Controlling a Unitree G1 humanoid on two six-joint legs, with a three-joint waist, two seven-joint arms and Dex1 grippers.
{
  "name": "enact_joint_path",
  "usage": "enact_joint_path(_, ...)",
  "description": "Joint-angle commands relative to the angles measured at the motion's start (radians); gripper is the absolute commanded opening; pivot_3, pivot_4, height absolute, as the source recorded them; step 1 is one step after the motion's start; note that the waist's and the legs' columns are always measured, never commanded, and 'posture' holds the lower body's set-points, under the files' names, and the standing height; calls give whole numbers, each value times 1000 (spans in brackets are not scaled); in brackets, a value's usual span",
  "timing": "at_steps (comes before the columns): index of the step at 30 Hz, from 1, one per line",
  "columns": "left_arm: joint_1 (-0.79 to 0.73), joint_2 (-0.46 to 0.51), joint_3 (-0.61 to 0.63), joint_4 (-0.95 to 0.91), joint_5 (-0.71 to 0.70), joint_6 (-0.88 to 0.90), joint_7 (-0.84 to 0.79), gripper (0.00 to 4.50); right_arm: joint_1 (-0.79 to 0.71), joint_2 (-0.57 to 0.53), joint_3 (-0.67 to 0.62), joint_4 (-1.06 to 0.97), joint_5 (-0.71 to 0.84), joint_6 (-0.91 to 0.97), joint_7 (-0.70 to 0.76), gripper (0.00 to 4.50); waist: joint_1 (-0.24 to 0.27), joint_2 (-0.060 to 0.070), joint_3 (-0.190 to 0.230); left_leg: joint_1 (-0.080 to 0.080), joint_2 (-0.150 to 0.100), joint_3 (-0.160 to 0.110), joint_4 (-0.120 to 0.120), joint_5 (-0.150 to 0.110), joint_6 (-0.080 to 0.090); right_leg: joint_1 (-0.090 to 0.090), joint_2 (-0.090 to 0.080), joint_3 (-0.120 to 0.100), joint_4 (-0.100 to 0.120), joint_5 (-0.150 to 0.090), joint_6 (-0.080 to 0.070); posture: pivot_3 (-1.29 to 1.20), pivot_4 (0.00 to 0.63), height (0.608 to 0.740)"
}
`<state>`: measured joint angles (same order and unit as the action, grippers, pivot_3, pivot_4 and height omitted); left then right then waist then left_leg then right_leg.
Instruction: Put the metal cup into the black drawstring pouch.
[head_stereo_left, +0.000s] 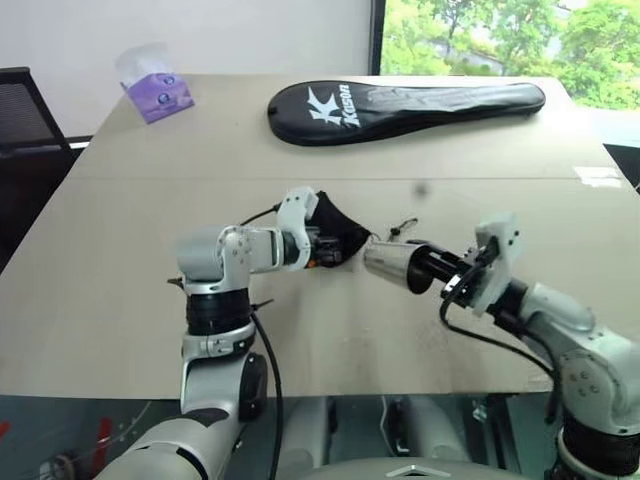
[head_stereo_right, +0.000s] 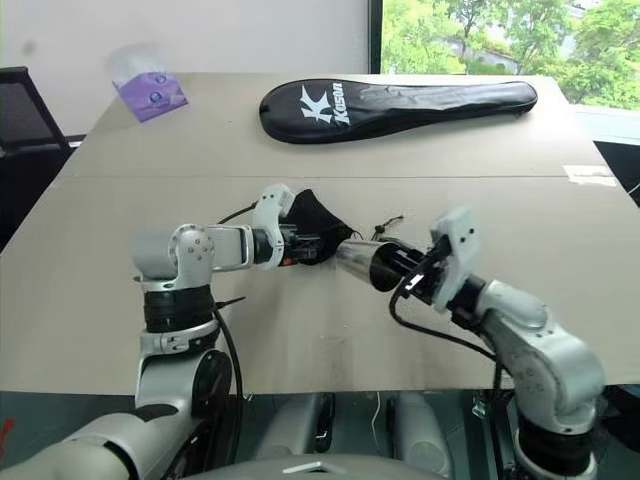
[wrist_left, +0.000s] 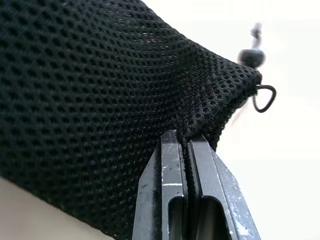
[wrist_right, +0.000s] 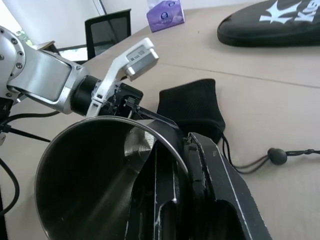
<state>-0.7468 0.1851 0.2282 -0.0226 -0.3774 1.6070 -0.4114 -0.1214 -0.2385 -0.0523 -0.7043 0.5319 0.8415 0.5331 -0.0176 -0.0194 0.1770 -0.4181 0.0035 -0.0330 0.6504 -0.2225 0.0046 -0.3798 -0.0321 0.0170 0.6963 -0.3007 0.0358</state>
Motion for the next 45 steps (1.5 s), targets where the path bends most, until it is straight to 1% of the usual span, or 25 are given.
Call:
enact_joint_path(1, -34, -1, 12, 54, -46, 7, -6, 0, 22, 55, 87, 68, -57, -218, 19, 14, 0, 0, 0, 0, 0, 0, 0, 0, 0, 0, 0, 0, 0, 0, 0, 0, 150, 740)
enact_joint_path(5, -69, -8, 20, 145, -80, 7, 1, 0, 26, 117, 133, 178, -93, -376, 29, 14, 2, 0, 0, 1, 0, 0, 0, 0, 0, 0, 0, 0, 0, 0, 0, 0, 150, 740)
enact_joint_path(9, -126, -30, 78, 259, -119, 7, 24, 0, 26, 147, 161, 291, -111, -501, 60, 14, 4, 0, 0, 1, 0, 0, 0, 0, 0, 1, -1, 0, -1, 0, 0, 0, 150, 740)
enact_joint_path(11, -142, -22, 90, 293, -139, 7, 29, 0, 18, 157, 181, 367, -141, -560, 62, 14, 3, 0, 0, 1, 0, 0, 0, 0, 0, 1, -1, -1, 0, 0, 0, 0, 150, 740)
enact_joint_path(13, -139, 2, 64, 291, -179, 7, 13, 0, 7, 176, 184, 436, -158, -609, 57, 14, 3, 0, 0, 1, 0, 0, 0, 0, 0, 1, -1, 0, 0, 0, 0, 0, 150, 740)
enact_joint_path(14, -138, 11, 65, 286, -208, 7, 8, 0, -1, 198, 168, 471, -151, -633, 42, 14, 3, 0, 0, 1, 0, 0, 0, 0, 0, 1, -1, 0, 0, 0, 0, 0, 150, 740)
enact_joint_path(16, -132, 39, 63, 272, -268, 7, 0, 0, -14, 256, 106, 524, -86, -649, 10, 14, -3, 0, 0, 1, 1, 1, -1, 0, -1, 0, -1, 1, 0, 0, 0, 0, 150, 740)
enact_joint_path(19, -115, 90, 43, 252, -335, 7, 7, 0, -23, 277, 58, 565, -73, -683, -10, 14, 0, 0, 0, 1, 2, 1, -1, 1, -2, 0, -3, 2, 0, 0, 0, 0, 150, 740)
enact_joint_path(21, -100, 111, 41, 243, -374, 7, 25, 0, -26, 267, 60, 582, -95, -698, -9, 14, 3, 0, 0, 1, 1, 1, -1, 1, -2, 0, -3, 1, 0, 0, 0, 0, 150, 740)
enact_joint_path(24, -81, 119, 40, 227, -427, 7, 62, 0, -24, 246, 92, 602, -127, -711, 13, 14, 2, 0, 0, 1, 1, 1, -1, 1, -2, 0, -3, 2, -1, 0, 0, 0, 150, 740)
enact_joint_path(28, -63, 101, 62, 208, -480, 7, 131, 0, -23, 227, 148, 649, -168, -730, 49, 14, 2, 0, 0, 1, 1, 1, -1, 1, -2, 0, -3, 2, 0, 0, 0, 0, 150, 740)
enact_joint_path(32, -50, 90, 79, 193, -520, 7, 193, 0, -10, 189, 212, 692, -243, -772, 78, 14, 2, 0, 0, 1, 1, 1, -1, 1, -2, 0, -3, 3, 0, 0, 0, 0, 150, 740)
enact_joint_path(39, -27, 104, 94, 154, -577, 7, 253, 0, -41, 66, 318, 785, -462, -855, 66, 14, 0, 0, 0, 2, 1, 1, -1, 1, -2, 0, -3, 3, 0, 0, 0, 0, 150, 740)
enact_joint_path(41, -18, 104, 109, 144, -585, 7, 265, 0, -53, 46, 334, 810, -489, -877, 74, 14, -2, -1, 0, 2, 2, 1, -1, 1, -2, 1, -3, 3, 0, 0, 0, 0, 150, 740)
enact_joint_path(45, 9, 123, 90, 59, -585, 7, 262, 0, -85, 27, 334, 849, -521, -901, 64, 14, -5, -1, -1, 4, 2, 2, -1, 1, -2, 2, -3, 3, 0, 0, 0, 0, 150, 740)
